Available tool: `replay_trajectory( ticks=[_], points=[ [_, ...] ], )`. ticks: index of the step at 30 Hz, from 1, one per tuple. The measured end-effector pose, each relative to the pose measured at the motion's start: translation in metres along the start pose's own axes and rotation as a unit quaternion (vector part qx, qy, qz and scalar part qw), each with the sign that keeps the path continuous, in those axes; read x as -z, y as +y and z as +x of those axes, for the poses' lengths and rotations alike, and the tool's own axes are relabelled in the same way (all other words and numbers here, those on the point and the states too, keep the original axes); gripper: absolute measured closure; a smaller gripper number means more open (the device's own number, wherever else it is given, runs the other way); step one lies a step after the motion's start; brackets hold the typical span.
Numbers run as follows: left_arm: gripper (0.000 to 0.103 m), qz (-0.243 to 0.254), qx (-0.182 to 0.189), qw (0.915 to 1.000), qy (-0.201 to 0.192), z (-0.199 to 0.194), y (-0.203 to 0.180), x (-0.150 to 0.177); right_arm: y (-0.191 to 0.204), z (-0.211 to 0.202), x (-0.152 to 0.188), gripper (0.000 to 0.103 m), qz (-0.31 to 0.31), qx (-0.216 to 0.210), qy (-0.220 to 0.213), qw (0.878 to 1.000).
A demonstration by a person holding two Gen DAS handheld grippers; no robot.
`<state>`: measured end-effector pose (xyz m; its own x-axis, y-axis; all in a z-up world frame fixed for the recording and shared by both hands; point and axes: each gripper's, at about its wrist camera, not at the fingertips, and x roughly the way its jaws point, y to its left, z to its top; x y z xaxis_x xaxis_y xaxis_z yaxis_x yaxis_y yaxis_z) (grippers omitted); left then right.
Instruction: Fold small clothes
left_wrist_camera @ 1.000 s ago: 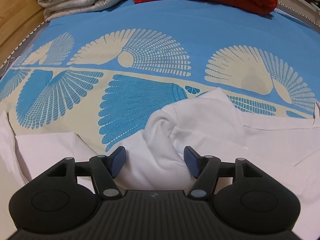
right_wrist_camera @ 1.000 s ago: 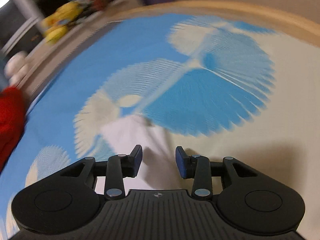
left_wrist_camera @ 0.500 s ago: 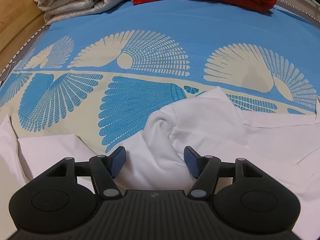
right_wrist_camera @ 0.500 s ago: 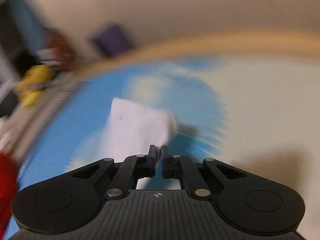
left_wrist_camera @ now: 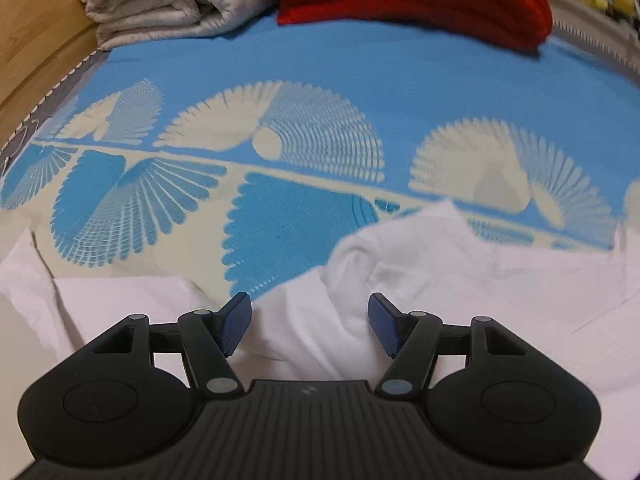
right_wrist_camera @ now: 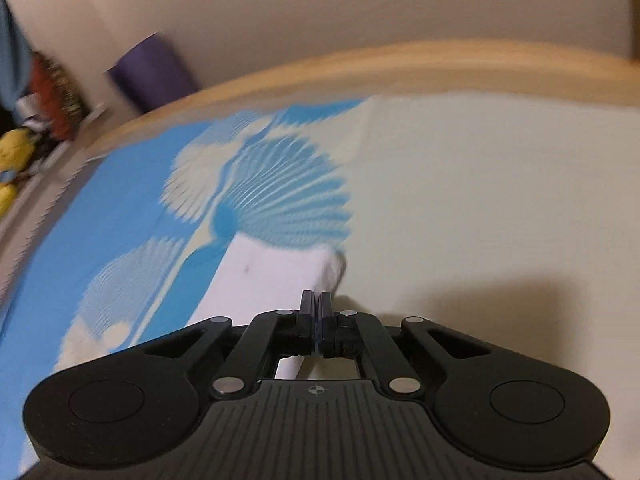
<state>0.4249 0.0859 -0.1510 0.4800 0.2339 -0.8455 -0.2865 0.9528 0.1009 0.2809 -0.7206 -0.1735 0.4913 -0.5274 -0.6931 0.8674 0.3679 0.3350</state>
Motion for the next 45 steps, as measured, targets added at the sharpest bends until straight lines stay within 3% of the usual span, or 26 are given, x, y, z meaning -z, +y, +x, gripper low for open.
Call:
replay_trajectory(
  ticks=[2, 6, 11, 16, 20, 23, 28, 32, 36, 37, 39, 41, 43, 44, 45],
  points=[
    [0.033, -0.027, 0.024, 0.9994, -0.003, -0.015, 0.009, -0.003, 0.006, -0.015, -0.005, 0.097, -0.025, 0.034, -0.031, 0.999],
    [0.033, -0.060, 0.082, 0.9946, -0.022, -0.055, 0.027, -0.005, 0.020, -0.063, -0.013, 0.094, -0.029, 0.021, -0.063, 0.997],
    [0.033, -0.043, 0.118, 0.9914, -0.038, -0.119, 0.046, 0.010, 0.055, -0.153, -0.002, 0.093, -0.061, -0.114, -0.043, 0.991],
    [0.040, -0.032, 0.143, 0.9883, -0.040, -0.183, 0.080, 0.053, 0.056, -0.259, 0.018, 0.091, -0.133, -0.278, 0.007, 0.951],
    [0.048, -0.032, 0.155, 0.9870, -0.027, -0.216, 0.105, 0.113, 0.034, -0.314, 0.053, 0.083, -0.209, -0.333, 0.083, 0.915],
    [0.049, -0.038, 0.157, 0.9869, -0.001, -0.218, 0.113, 0.168, 0.010, -0.337, 0.092, 0.073, -0.286, -0.320, 0.135, 0.893],
    [0.052, -0.025, 0.129, 0.9871, 0.090, -0.187, 0.105, 0.252, -0.038, -0.341, 0.170, 0.071, -0.364, -0.284, 0.212, 0.861],
    [0.052, -0.005, 0.130, 0.9809, 0.145, -0.165, 0.099, 0.281, -0.052, -0.317, 0.222, 0.071, -0.437, -0.215, 0.274, 0.829],
    [0.052, -0.003, 0.117, 0.9790, 0.167, -0.155, 0.107, 0.289, -0.059, -0.299, 0.247, 0.071, -0.485, -0.164, 0.295, 0.807],
    [0.052, -0.003, 0.113, 0.9788, 0.171, -0.154, 0.108, 0.291, -0.062, -0.297, 0.248, 0.071, -0.486, -0.156, 0.298, 0.807],
    [0.058, -0.004, 0.114, 0.9781, 0.174, -0.152, 0.107, 0.294, -0.064, -0.296, 0.249, 0.071, -0.483, -0.153, 0.298, 0.809],
    [0.077, 0.002, 0.120, 0.9762, 0.181, -0.149, 0.105, 0.297, -0.063, -0.302, 0.252, 0.071, -0.495, -0.158, 0.297, 0.801],
    [0.089, 0.018, 0.117, 0.9770, 0.177, -0.150, 0.100, 0.301, -0.062, -0.305, 0.253, 0.081, -0.507, -0.165, 0.296, 0.793],
    [0.097, 0.027, 0.117, 0.9778, 0.172, -0.152, 0.097, 0.302, -0.062, -0.308, 0.253, 0.096, -0.510, -0.170, 0.298, 0.789],
    [0.097, 0.026, 0.120, 0.9782, 0.167, -0.156, 0.097, 0.303, -0.061, -0.310, 0.254, 0.097, -0.511, -0.174, 0.300, 0.786]
  ],
)
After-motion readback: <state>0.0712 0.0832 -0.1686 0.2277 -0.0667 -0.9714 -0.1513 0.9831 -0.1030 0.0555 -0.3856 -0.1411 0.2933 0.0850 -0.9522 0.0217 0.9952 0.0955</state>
